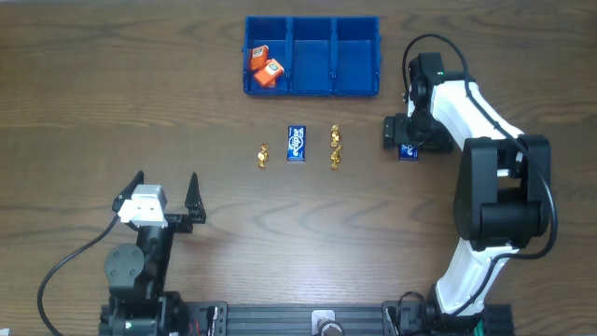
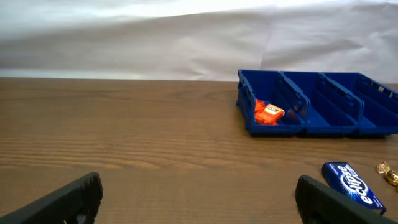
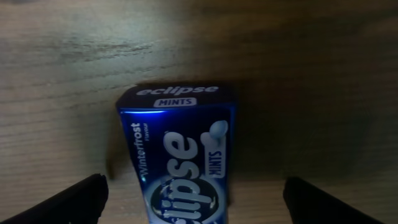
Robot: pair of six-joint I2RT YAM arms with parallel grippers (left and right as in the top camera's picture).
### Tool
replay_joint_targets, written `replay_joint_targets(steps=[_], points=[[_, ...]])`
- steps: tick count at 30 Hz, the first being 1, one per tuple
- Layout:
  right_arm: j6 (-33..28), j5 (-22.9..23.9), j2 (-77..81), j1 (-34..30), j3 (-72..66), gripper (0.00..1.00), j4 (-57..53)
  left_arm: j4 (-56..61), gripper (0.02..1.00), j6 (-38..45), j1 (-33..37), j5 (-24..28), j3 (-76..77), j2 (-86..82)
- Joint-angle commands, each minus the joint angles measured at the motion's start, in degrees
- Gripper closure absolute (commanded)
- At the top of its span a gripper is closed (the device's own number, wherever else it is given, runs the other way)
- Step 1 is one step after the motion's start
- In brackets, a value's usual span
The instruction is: Sort Candies Into Trays
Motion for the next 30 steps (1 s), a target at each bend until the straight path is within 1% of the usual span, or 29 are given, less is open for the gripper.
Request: replay_joint_targets(steps=[1,3,5,9,23,30], points=[[0.0,1.6,0.4,0.3,1.0,0.209,0.2,-2.0,0.020,0.2,0.2,1.2,-1.0,-0.3],[0.1,1.6,0.4,0.3,1.0,0.283,0.4,-2.0,0.023,0.2,0.2,1.2,-1.0,-0.3],[0.0,1.6,0.4,0.3,1.0,0.305,0.6,-2.0,0.020,0.2,0.2,1.2,-1.0,-0.3],[0.1,1.6,0.4,0.3,1.0,0.397,0.9,-2.0,0.020,0.2,0.2,1.2,-1.0,-0.3],[0.1,1.1,0.4,0.4,1.0,0.467,1.7,-2.0,0.020,0.2,0.2,1.2,-1.0,-0.3],[0.1,0.7,0.5,0.5,1.0,0.467,2.1,-2.0,0.023,0.2,0.2,1.2,-1.0,-0.3]])
